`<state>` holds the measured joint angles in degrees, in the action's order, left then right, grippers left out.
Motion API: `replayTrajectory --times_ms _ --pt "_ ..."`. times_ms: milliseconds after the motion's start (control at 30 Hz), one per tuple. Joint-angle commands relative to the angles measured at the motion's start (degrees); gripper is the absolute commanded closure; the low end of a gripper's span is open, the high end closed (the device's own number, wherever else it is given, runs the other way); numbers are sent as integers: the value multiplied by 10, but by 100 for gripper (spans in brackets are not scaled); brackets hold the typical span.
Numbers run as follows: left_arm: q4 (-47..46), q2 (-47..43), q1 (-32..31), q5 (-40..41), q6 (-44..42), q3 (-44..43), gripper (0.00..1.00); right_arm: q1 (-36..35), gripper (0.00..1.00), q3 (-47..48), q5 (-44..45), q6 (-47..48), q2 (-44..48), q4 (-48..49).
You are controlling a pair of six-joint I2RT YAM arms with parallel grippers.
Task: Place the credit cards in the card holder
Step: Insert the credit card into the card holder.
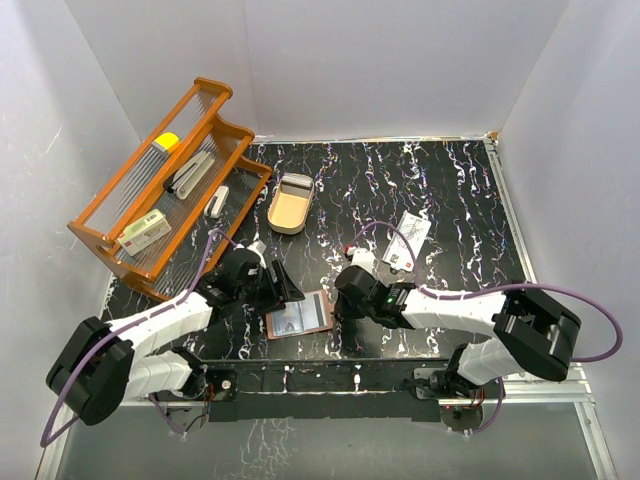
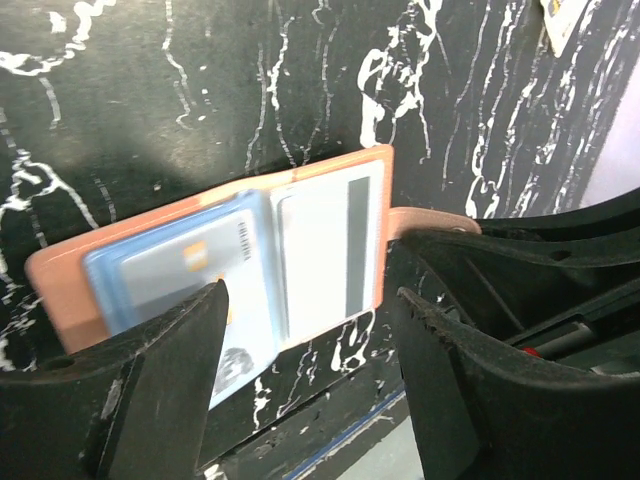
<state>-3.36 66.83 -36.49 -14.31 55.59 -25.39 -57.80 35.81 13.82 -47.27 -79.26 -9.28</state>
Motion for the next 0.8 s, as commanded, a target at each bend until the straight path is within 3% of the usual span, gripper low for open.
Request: replayTrajectory --times_ms 0,67,200,300,500,767 --pt "88 -37 0 41 -33 -16 34 -2 94 -2 36 -8 34 -8" --pt "104 -47 0 51 -40 -15 34 -2 92 1 39 -10 44 -18" --pt "122 -67 1 59 -46 -9 33 -2 78 15 36 -4 57 -32" --pt "116 -75 5 48 -42 2 33 -2 72 31 18 2 70 -33" --pt "75 -71 45 -23 -27 21 32 -2 71 52 -13 19 86 3" --pt "48 -114 117 -93 -17 59 32 -4 71 89 -84 27 38 47"
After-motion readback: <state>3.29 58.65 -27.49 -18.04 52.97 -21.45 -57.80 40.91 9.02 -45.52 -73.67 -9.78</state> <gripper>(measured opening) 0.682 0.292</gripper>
